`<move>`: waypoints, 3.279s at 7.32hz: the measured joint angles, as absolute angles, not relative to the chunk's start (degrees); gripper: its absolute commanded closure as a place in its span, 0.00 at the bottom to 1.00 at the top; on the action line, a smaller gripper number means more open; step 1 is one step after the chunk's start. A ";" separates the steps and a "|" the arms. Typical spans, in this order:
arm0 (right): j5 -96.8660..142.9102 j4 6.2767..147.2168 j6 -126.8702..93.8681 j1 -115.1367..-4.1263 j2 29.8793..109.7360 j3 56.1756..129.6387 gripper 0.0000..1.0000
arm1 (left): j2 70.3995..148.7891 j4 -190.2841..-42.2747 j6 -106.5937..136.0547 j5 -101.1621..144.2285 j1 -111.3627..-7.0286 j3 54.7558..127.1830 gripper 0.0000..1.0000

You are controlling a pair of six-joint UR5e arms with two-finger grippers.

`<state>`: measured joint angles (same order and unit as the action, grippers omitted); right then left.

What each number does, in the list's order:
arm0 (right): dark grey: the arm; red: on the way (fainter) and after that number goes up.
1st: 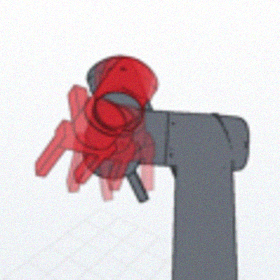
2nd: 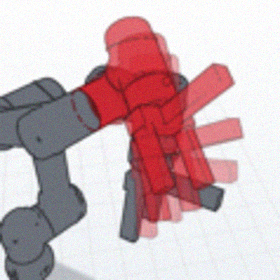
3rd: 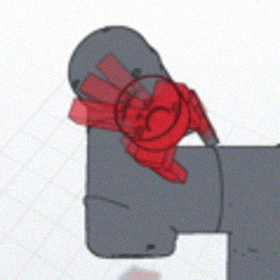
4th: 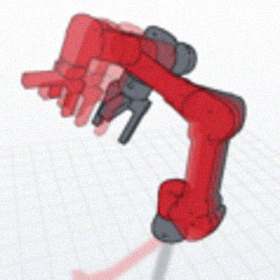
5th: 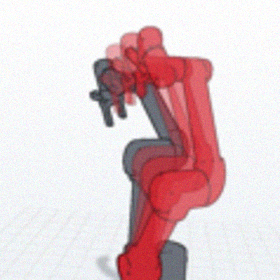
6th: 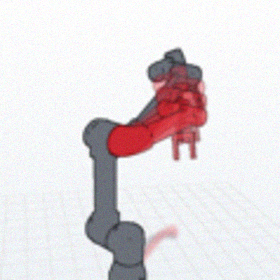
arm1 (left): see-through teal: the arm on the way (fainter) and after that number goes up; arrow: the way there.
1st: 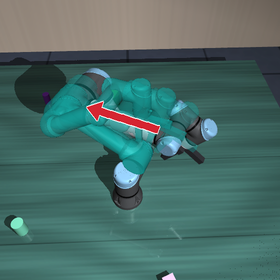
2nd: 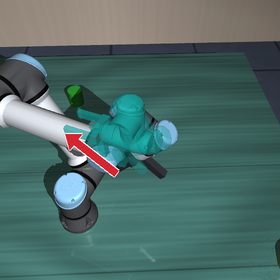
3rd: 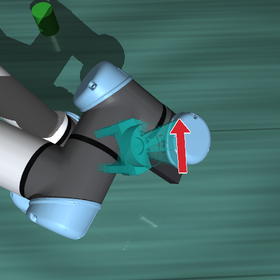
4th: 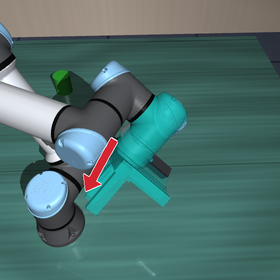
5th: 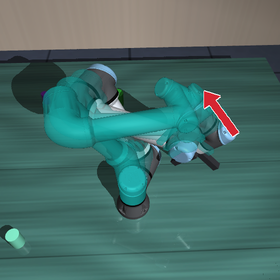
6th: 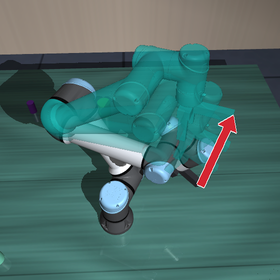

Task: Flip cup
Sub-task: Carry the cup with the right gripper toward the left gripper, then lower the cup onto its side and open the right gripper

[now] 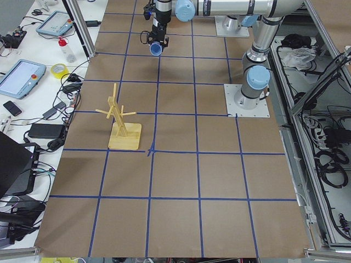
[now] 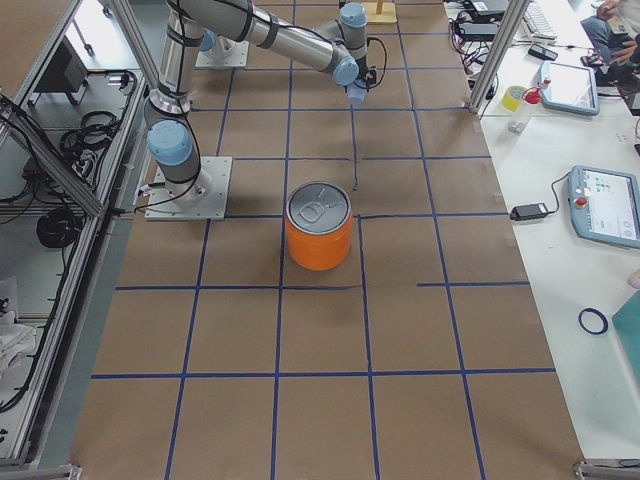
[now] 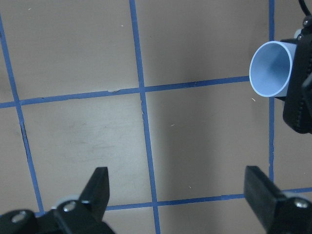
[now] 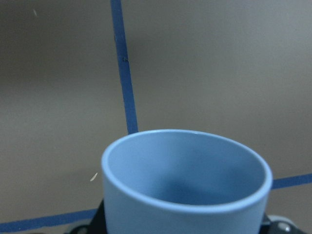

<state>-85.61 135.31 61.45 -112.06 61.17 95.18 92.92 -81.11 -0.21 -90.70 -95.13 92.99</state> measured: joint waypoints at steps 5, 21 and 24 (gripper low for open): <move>-85.61 135.62 61.52 -113.43 56.36 90.25 1.00 | 92.81 -81.12 -0.52 -90.66 -95.10 93.04 0.02; -81.06 120.89 60.13 -106.75 70.08 88.91 0.29 | 92.92 -81.15 -0.51 -90.70 -95.10 93.07 0.02; -83.77 114.21 48.07 -100.60 79.85 88.86 0.27 | 92.98 -81.12 -0.44 -90.71 -95.10 93.43 0.02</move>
<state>-83.77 114.21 48.07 -100.60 79.85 88.86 92.98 -81.12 -0.44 -90.71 -95.10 93.43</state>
